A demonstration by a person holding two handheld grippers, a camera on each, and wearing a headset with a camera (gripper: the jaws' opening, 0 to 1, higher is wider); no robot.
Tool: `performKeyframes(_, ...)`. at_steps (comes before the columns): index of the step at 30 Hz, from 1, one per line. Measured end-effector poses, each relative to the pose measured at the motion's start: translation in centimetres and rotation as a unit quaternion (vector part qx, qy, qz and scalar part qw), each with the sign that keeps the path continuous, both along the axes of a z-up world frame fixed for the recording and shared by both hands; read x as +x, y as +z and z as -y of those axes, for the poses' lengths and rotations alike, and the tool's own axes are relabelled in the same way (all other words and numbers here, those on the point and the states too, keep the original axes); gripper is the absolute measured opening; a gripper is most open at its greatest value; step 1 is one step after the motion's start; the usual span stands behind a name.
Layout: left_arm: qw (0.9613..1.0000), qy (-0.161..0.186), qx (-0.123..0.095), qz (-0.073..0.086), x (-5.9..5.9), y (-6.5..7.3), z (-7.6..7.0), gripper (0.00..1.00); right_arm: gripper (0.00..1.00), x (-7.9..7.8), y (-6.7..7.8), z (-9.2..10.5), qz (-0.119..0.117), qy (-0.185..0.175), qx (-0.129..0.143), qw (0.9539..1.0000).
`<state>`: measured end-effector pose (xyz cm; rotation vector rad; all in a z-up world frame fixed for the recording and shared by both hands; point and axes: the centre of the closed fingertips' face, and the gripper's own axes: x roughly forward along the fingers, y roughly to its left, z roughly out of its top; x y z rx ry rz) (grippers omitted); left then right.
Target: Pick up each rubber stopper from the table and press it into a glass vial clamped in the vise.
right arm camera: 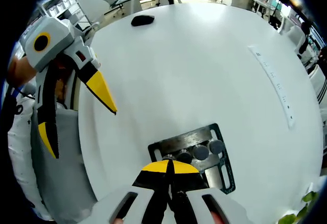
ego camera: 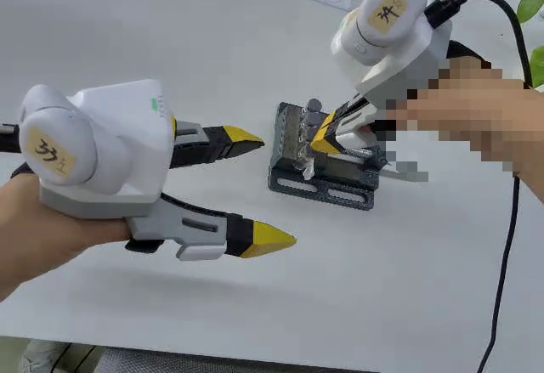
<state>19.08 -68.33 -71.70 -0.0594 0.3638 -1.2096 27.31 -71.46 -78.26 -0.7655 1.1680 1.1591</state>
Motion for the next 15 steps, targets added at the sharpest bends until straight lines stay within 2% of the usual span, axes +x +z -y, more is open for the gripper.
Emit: performKeyframes(15,1.0,-0.001,-0.002,0.001,0.06,0.05,0.06,0.64,0.0,-0.1,-0.02,0.1,-0.006,0.003,-0.005,1.0)
